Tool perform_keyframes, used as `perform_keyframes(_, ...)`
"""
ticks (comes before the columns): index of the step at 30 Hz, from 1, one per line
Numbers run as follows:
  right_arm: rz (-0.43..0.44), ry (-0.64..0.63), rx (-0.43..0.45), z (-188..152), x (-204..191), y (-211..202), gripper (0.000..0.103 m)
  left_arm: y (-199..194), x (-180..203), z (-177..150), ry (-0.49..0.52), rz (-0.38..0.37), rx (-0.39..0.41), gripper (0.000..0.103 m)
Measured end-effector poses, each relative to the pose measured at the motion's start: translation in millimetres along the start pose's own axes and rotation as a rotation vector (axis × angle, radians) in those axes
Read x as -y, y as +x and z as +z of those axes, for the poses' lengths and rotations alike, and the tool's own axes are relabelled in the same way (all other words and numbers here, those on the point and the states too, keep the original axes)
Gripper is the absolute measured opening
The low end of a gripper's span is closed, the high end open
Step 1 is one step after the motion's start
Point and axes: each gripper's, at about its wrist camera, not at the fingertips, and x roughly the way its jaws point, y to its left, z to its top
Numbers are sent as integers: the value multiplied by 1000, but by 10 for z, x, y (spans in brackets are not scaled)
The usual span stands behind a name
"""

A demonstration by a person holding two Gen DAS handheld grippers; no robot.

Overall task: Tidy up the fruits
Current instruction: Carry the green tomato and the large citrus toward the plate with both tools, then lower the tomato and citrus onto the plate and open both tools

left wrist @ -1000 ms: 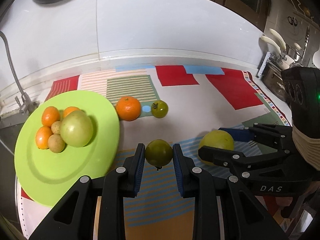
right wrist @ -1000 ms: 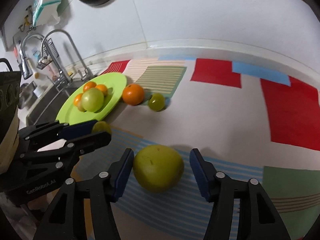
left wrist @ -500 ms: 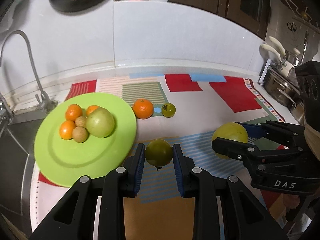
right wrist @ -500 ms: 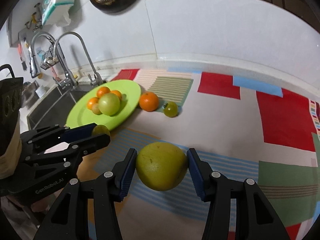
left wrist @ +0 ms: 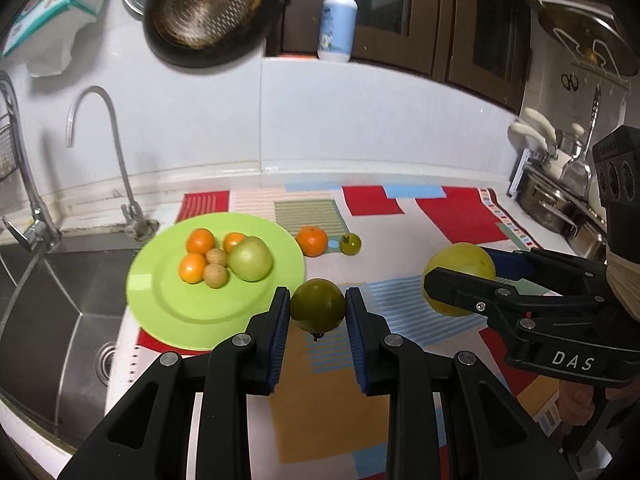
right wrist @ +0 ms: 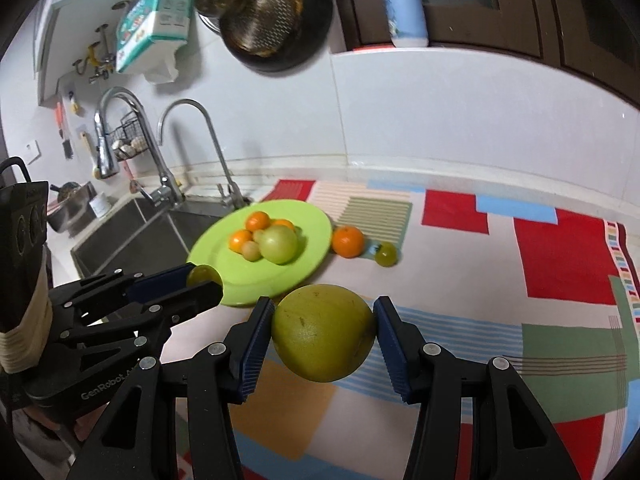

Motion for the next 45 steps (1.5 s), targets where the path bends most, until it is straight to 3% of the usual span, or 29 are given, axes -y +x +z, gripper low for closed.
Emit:
perform_keyframes(12, 11, -28, 68, 121, -528, -19, 52, -286, -453, 34, -13, 55, 33, 28)
perform_keyframes(24, 25, -27, 79, 248, -897, 282, 52, -282, -940, 85, -6, 77, 48, 28)
perform_keyframes(36, 16, -45, 62, 429, -1033, 687, 52, 53, -1263, 182, -15, 70, 33, 28)
perform_keyframes(45, 8, -29, -15, 431, -910, 1123, 52, 520, -1409, 128, -20, 58, -60, 28)
